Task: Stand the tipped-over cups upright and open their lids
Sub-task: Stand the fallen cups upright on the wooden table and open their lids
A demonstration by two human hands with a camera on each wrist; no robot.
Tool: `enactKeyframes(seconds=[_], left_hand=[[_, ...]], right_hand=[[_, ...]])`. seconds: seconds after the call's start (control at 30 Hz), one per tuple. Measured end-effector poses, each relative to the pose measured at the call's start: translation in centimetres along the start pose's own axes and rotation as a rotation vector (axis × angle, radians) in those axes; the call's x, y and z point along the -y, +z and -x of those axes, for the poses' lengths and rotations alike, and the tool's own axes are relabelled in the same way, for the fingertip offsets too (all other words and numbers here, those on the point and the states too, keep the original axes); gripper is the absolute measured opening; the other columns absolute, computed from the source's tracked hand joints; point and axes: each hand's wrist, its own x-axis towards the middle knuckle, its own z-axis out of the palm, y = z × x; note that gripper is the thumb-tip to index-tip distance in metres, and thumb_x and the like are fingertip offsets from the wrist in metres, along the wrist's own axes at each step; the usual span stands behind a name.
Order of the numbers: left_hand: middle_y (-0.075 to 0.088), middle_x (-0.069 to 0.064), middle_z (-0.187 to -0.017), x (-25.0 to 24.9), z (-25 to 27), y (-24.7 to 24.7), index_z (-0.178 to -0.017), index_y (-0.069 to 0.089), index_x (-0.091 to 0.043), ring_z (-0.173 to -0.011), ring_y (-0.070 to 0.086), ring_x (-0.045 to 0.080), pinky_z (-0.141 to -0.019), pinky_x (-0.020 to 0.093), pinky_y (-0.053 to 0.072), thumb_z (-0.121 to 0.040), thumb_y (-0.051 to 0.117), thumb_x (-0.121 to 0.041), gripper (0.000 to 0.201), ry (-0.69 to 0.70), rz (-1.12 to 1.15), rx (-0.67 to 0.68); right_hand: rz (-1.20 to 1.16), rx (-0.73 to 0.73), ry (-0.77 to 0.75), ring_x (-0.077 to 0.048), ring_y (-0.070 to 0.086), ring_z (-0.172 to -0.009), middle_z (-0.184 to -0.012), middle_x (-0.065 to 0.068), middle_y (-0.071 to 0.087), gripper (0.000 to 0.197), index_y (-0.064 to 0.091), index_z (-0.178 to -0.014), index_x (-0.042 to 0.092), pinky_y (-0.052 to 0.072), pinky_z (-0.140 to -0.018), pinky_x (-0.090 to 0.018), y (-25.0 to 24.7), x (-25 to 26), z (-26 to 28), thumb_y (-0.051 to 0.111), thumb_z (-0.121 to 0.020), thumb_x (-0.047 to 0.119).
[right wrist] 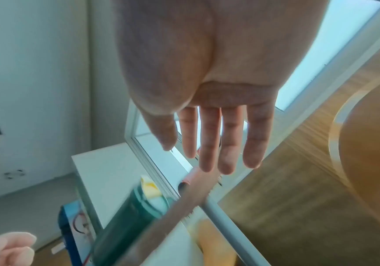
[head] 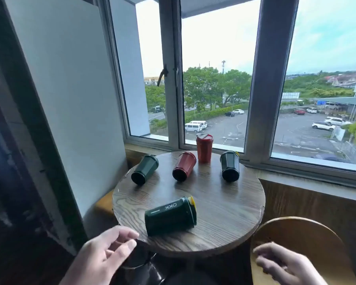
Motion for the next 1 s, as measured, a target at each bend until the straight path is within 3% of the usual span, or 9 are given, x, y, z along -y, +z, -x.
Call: enactKeyframes(seconds=[0.1, 0.17, 0.27, 0.43, 0.53, 0.67, 0.83, 0.93, 1.0], left_hand=[[0.072, -0.012, -0.084, -0.8, -4.6, -0.7, -0.094, 0.076, -0.033, -0.063, 0.062, 0.0, -0.058, 0.008, 0.045, -0.091, 0.071, -0.026, 0.009, 0.124, -0.031, 0.079], [0.072, -0.02, -0.093, -1.6, -7.0, -0.1, -0.096, 0.073, -0.036, -0.085, 0.068, 0.001, -0.07, 0.012, 0.051, -0.092, 0.069, -0.03, 0.008, 0.176, -0.093, 0.115], [0.069, -0.027, -0.099, -1.5, -9.5, 1.9, -0.1, 0.068, -0.04, -0.095, 0.065, -0.004, -0.078, 0.015, 0.053, -0.091, 0.07, -0.037, 0.01, 0.194, -0.209, 0.184], [0.058, -0.025, -0.117, -1.9, -11.9, 4.4, -0.123, 0.057, -0.045, -0.109, 0.053, -0.009, -0.1, 0.017, 0.043, -0.078, 0.068, -0.065, 0.05, 0.175, -0.436, 0.41], [0.049, -0.028, -0.125, -2.1, -12.4, 4.8, -0.132, 0.051, -0.044, -0.117, 0.045, -0.01, -0.102, 0.014, 0.037, -0.063, 0.066, -0.082, 0.08, 0.147, -0.486, 0.444], [0.043, -0.027, -0.13, -2.5, -12.5, 5.6, -0.139, 0.046, -0.043, -0.123, 0.04, -0.005, -0.097, 0.011, 0.029, -0.072, 0.074, -0.067, 0.077, 0.11, -0.576, 0.423], [0.045, -0.029, -0.128, -3.0, -12.4, 6.6, -0.14, 0.043, -0.046, -0.119, 0.037, -0.005, -0.095, 0.013, 0.031, -0.078, 0.07, -0.063, 0.07, 0.073, -0.655, 0.412], [0.046, -0.03, -0.123, -2.9, -12.4, 6.7, -0.132, 0.044, -0.054, -0.116, 0.037, -0.007, -0.1, 0.015, 0.034, -0.076, 0.07, -0.066, 0.063, 0.061, -0.632, 0.407], [0.045, -0.031, -0.12, -2.7, -12.6, 6.7, -0.136, 0.045, -0.051, -0.116, 0.035, -0.009, -0.1, 0.014, 0.033, -0.075, 0.069, -0.068, 0.068, 0.068, -0.628, 0.413]], right_hand=[[-0.011, -0.022, -0.014, -0.013, 0.071, -0.077, -0.084, 0.009, 0.076, 0.015, 0.077, -0.094, 0.04, 0.058, -0.074, -0.032, -1.1, 3.5, -7.2, 0.077, -0.087, 0.026], [0.082, -0.04, -0.057, -0.008, 0.071, -0.075, -0.081, 0.013, 0.075, 0.009, 0.075, -0.092, 0.037, 0.059, -0.071, -0.029, -2.2, 4.7, -11.7, 0.074, -0.088, 0.029], [0.221, -0.04, -0.082, -0.006, 0.069, -0.07, -0.072, 0.013, 0.072, 0.002, 0.074, -0.086, 0.035, 0.057, -0.067, -0.031, -2.9, 4.9, -18.0, 0.073, -0.086, 0.036], [0.614, 0.029, 0.03, -0.022, 0.068, -0.09, -0.094, -0.001, 0.075, 0.024, 0.076, -0.093, 0.019, 0.055, -0.08, -0.035, -3.9, 5.2, -26.9, 0.066, -0.088, 0.041], [0.787, 0.097, 0.136, -0.023, 0.064, -0.087, -0.097, -0.007, 0.073, 0.035, 0.067, -0.083, 0.013, 0.049, -0.071, -0.031, -4.0, 4.1, -30.8, 0.063, -0.087, 0.047], [0.775, 0.091, 0.207, -0.024, 0.06, -0.082, -0.088, -0.006, 0.063, 0.045, 0.05, -0.067, 0.017, 0.043, -0.067, -0.029, -4.0, 2.2, -34.8, 0.065, -0.087, 0.054], [0.616, 0.094, 0.331, -0.022, 0.059, -0.072, -0.071, -0.002, 0.059, 0.056, 0.056, -0.067, 0.018, 0.043, -0.064, -0.029, -3.0, 0.4, -38.0, 0.067, -0.076, 0.072], [0.552, 0.14, 0.4, -0.024, 0.064, -0.075, -0.072, -0.003, 0.063, 0.061, 0.06, -0.069, 0.018, 0.054, -0.075, -0.032, -1.9, -0.5, -39.3, 0.069, -0.065, 0.078], [0.542, 0.16, 0.435, -0.024, 0.067, -0.079, -0.075, -0.003, 0.066, 0.063, 0.061, -0.072, 0.018, 0.057, -0.083, -0.034, -1.4, -1.0, -40.1, 0.071, -0.059, 0.08]])
